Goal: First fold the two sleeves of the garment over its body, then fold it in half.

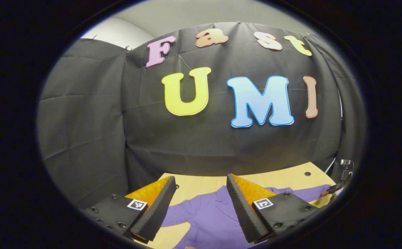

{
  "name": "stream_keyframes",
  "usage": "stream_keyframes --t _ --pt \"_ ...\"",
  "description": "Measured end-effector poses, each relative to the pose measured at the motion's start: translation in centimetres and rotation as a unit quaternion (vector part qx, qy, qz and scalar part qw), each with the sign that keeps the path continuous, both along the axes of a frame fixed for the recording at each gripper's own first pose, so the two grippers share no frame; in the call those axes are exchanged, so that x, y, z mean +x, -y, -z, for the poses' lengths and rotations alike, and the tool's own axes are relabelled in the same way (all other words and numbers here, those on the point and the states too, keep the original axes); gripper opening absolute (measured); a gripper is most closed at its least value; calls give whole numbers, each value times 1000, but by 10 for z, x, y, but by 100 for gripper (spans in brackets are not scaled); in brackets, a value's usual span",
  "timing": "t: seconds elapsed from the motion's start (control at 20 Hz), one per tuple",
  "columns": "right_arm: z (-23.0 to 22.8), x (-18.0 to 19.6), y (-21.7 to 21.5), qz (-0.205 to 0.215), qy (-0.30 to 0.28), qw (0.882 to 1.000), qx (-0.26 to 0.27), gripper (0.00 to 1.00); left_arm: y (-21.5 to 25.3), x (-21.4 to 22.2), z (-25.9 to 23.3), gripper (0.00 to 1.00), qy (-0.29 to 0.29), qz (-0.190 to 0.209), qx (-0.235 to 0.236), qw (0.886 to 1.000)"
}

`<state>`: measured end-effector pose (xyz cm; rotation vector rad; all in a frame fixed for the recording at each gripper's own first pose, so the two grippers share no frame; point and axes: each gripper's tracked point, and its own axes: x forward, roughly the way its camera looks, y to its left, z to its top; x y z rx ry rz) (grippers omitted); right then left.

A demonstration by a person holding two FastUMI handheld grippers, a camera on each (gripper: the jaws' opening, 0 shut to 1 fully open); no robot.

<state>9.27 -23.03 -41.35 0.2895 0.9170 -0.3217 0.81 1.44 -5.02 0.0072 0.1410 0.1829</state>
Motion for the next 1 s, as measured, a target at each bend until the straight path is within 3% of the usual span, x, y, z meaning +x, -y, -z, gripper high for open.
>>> stream_keyframes --t 0.4,0.7,1.0 --pt "-64 42 -87 -86 72 994 0 2 -23 -9 6 94 1 -2 0 1000" --pt "-109 65 -197 -163 123 978 30 2 -59 -24 8 94 3 -17 5 1000" --pt "-137 64 -306 -225 149 961 61 2 -98 -40 10 94 4 -32 11 999"
